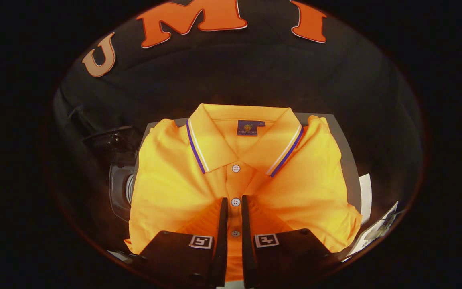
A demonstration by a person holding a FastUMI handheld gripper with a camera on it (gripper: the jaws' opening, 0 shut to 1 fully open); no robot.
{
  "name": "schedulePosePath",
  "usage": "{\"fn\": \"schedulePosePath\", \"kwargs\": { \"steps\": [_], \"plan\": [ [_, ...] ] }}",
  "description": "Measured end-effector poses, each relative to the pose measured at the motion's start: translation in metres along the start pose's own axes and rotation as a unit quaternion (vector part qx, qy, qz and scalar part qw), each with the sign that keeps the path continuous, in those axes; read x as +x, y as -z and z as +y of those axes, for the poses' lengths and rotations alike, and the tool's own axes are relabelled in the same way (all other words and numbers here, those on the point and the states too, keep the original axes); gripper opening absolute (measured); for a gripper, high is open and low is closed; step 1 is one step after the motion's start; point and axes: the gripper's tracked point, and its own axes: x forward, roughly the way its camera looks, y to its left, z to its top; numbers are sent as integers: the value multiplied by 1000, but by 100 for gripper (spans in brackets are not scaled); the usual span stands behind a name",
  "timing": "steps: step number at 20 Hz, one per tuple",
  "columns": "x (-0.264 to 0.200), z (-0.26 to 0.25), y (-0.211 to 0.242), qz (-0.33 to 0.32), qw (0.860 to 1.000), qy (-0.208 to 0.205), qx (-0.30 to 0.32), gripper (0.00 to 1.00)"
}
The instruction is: Put the clothes into the washing machine and then close the washing machine lid.
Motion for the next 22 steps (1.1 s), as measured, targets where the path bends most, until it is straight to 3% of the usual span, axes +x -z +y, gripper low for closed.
{"fn": "schedulePosePath", "kwargs": {
  "steps": [1,3,8,9,15,22],
  "plan": [
    [-1,-1,-3,5,1000,0,7,25],
    [-2,1,-1,9,1000,2,8,14],
    [-3,0,-5,-31,999,-13,2,14],
    [-4,1,-5,-38,999,-21,7,8],
    [-13,2,-9,-85,994,-63,5,8],
    [-53,1,-31,-154,978,-140,31,8]
  ]
}}
